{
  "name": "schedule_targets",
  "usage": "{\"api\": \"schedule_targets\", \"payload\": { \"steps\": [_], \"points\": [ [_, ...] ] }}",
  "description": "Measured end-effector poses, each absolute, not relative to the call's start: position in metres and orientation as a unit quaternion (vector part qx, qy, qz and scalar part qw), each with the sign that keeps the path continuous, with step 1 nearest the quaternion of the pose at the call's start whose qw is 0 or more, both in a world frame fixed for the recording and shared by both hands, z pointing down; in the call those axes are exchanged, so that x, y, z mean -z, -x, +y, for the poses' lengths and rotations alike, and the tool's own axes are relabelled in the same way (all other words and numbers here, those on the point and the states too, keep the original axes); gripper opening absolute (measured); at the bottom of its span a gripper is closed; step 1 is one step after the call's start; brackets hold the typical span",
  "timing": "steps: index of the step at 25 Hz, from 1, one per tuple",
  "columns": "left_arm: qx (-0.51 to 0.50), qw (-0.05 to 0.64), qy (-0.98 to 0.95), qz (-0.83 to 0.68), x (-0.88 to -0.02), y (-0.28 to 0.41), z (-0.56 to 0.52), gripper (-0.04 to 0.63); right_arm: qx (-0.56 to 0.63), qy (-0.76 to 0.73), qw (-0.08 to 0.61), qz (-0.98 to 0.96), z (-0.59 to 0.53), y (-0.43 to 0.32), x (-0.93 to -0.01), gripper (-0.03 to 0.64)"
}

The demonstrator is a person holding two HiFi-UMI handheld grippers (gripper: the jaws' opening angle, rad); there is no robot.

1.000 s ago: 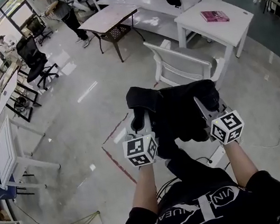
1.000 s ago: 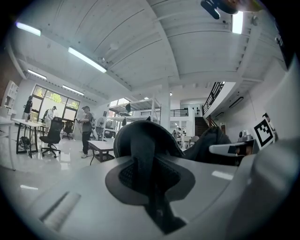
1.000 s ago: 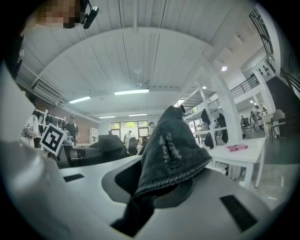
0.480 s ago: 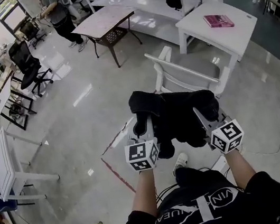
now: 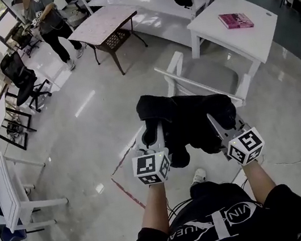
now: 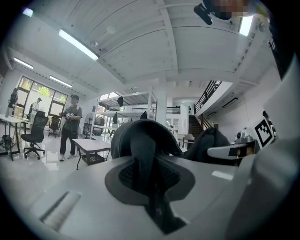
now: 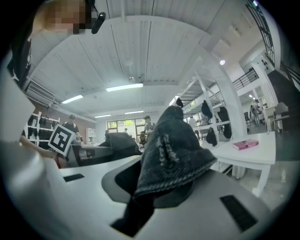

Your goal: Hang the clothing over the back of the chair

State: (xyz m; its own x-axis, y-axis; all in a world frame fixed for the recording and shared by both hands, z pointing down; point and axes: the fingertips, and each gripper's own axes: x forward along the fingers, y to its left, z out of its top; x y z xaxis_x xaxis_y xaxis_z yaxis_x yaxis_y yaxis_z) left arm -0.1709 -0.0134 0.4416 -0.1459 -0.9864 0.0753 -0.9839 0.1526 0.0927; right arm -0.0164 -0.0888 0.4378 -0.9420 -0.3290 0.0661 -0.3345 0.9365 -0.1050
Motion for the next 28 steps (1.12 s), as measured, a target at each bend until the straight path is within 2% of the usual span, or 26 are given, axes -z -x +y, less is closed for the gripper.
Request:
{"api": "schedule_targets", "payload": {
  "steps": [19, 28],
  "points": [
    [0.041, 0.022, -0.720, -0.693, -0.393, 0.213, -0.110, 0.041, -0.024, -0.171, -0.012, -0.985, -0.158, 0.063, -0.385, 0.067],
    [0.025, -0.017, -0.812, -0.582, -0.355, 0.193, -0.166, 0.041, -0.027, -0.213, -0.050, -0.975, -0.190, 0.070, -0.350, 0.067]
  ]
}}
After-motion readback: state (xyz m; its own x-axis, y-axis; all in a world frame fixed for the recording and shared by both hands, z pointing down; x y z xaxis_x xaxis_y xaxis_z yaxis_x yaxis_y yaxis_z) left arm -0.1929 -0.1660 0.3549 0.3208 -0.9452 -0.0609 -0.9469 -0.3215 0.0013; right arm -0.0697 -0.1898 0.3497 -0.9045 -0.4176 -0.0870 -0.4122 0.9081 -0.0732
